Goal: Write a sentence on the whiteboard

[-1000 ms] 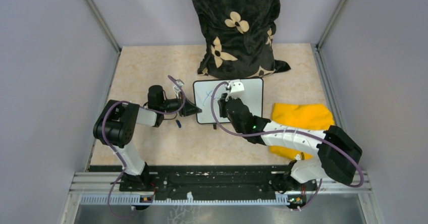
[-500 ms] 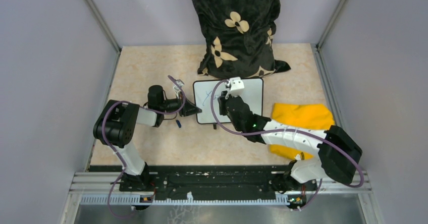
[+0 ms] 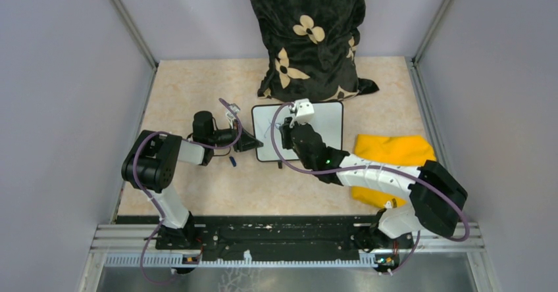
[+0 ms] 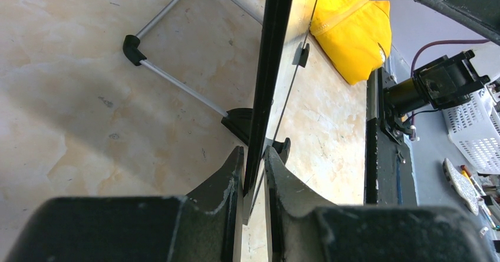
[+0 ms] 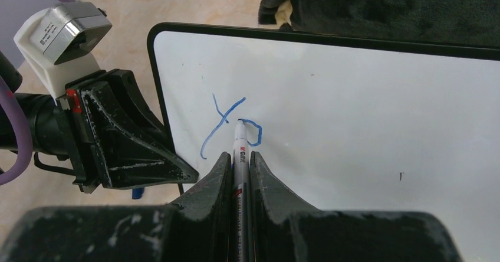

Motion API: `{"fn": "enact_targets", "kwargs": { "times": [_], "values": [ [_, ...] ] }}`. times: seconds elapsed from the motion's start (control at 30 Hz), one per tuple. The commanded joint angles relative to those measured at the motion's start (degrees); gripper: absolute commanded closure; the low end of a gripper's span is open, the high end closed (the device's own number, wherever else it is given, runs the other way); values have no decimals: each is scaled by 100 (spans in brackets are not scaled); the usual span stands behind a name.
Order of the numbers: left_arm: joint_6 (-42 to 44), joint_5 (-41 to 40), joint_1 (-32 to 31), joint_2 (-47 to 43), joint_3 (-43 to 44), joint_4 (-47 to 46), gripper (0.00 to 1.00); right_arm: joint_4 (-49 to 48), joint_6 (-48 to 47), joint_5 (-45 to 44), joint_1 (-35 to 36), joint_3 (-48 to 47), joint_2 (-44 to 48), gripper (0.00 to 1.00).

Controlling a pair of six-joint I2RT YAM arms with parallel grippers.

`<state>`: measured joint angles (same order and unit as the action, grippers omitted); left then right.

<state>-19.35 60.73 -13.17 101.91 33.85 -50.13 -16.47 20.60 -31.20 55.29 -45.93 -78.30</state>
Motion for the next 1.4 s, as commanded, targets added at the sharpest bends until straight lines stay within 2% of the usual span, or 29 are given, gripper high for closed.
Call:
{"fn": "enact_targets", "kwargs": {
  "times": [0.0, 0.3, 0.7, 1.37],
  "values": [
    [178, 9, -54, 75, 78, 154, 79, -138, 4, 78, -84, -250, -103, 100],
    [186, 0, -54, 75, 85, 190, 79, -8, 135, 82, -82, -89, 12, 100],
    [217, -8, -54, 63, 87, 230, 79, 12, 49, -114, -80, 150, 1011, 100],
    [230, -17, -63, 66, 95, 252, 79, -25, 76, -276, -88, 67, 499, 100]
  ]
}}
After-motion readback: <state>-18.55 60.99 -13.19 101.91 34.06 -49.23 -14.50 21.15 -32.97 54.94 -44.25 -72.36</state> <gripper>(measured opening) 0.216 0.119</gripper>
